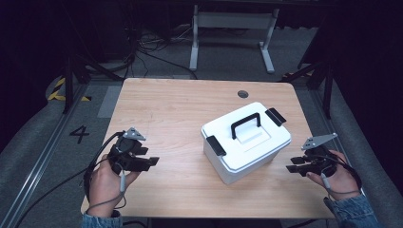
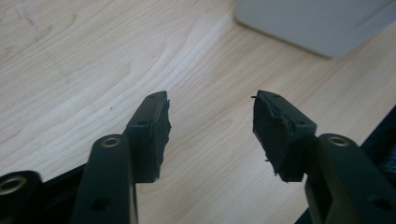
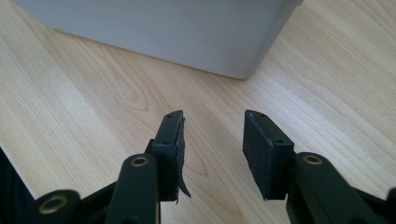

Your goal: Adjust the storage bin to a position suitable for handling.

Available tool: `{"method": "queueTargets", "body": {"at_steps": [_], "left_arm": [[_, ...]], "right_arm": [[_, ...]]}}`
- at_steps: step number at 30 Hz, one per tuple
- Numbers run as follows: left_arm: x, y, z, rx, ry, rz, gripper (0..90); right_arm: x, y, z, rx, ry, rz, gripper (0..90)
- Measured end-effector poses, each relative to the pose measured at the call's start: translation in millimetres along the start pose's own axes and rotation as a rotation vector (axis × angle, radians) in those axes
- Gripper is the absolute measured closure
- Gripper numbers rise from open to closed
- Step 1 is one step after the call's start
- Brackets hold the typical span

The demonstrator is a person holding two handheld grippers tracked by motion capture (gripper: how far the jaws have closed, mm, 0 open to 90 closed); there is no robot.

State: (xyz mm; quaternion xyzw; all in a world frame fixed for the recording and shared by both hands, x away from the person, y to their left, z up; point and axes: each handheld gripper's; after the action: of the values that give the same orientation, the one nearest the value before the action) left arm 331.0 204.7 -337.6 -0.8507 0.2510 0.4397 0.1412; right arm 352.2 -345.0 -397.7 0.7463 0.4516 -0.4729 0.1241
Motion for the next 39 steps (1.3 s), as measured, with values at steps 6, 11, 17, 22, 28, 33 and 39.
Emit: {"method": "queueTargets", "body": {"at_steps": [6,11,17,22,28,33,39], "left_arm": [[-10.2,9.4,-12.9,0.04,0.01,0.011,53.2],[-13.5,15.3,-27.2,0.046,0.023,0.044,54.4],[-10.2,21.8,-51.4,0.035,-0.031,0.084,53.4],[-11.6,33.8,-71.3,0.094,-0.013,0.055,48.5],[-11.1,52.6,-100.0,0.128,0.007,0.043,52.8],[-9.9,61.3,-117.6,0.144,0.017,0.071,54.4],[-6.6,75.9,-139.3,0.145,0.029,0.117,53.8]], "right_arm": [[1.2,0.3,1.4,0.001,0.001,0.002,57.6],[1.0,-1.3,2.5,0.007,0.0,0.011,57.3],[-1.5,-2.7,3.9,0.016,0.008,0.016,57.2],[-3.1,-3.5,3.9,0.014,0.013,0.024,57.2],[-4.2,-3.9,7.1,0.027,0.017,0.024,57.2],[-5.1,-4.4,9.4,0.027,0.02,0.027,57.3],[-6.7,-5.3,13.4,0.037,0.024,0.027,57.2]]}}
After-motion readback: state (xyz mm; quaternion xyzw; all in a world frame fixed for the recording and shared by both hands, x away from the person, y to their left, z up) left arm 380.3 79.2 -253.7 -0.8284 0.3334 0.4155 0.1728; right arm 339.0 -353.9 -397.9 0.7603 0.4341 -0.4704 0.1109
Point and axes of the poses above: each handheld gripper's, and its own axes: x roughly forward along the jaws, z roughly out of its underside, y roughly to its right, and after that the axes turned 13 degrees about -z, right-handed
